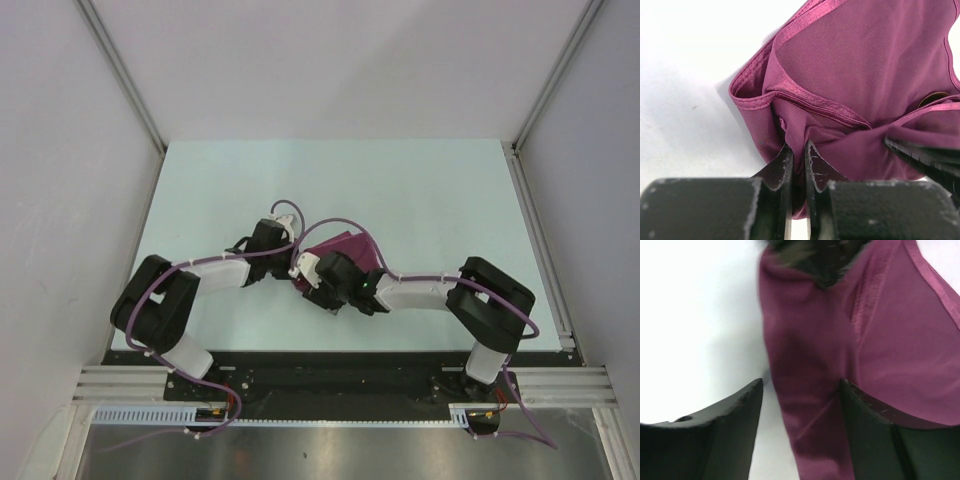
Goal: Fold the napkin, place the utensils inside, and roll it up
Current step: Roll the napkin with the utensil
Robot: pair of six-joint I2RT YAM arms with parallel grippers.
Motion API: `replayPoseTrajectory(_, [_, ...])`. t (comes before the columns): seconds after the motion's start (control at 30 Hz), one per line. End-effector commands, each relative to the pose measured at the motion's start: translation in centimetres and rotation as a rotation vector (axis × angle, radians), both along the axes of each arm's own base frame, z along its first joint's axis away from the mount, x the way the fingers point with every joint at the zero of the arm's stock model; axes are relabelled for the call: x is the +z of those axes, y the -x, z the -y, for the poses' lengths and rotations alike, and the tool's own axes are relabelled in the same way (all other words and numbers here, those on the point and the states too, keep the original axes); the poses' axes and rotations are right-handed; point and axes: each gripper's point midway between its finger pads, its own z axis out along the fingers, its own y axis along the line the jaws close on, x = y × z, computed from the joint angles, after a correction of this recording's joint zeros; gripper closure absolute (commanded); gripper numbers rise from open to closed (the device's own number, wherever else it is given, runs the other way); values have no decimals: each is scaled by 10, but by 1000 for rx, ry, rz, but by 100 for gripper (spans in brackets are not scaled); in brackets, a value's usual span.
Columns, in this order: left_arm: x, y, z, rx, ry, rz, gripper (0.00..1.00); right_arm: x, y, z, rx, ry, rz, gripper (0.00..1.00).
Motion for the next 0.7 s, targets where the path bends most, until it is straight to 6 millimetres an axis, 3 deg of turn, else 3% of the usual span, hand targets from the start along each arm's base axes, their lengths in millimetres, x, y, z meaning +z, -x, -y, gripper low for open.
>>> replayPoseTrajectory(0.0, [-13, 17, -10, -27, -53, -72, 86, -2, -13, -2, -14, -45, -97, 37])
replayPoseTrajectory(0.2, [5, 10, -6, -17, -11, -24, 71, -29, 4, 7, -5, -36, -321, 54])
replayPoseTrajectory(0.33, [24, 0, -9, 24, 21, 21, 45, -44, 24, 8, 0, -21, -474, 66])
replayPoseTrajectory(0.43, [43, -13, -21, 92, 48, 75, 29, -51, 40, 10, -2, -26, -597, 77])
replayPoseTrajectory(0.53, [57, -23, -46, 192, 49, 128, 18, -52, 57, 9, 1, -54, -717, 84])
replayPoseTrajectory(0.67, [69, -19, -68, 278, 41, 197, 14, -49, 66, 6, -2, -131, -817, 89])
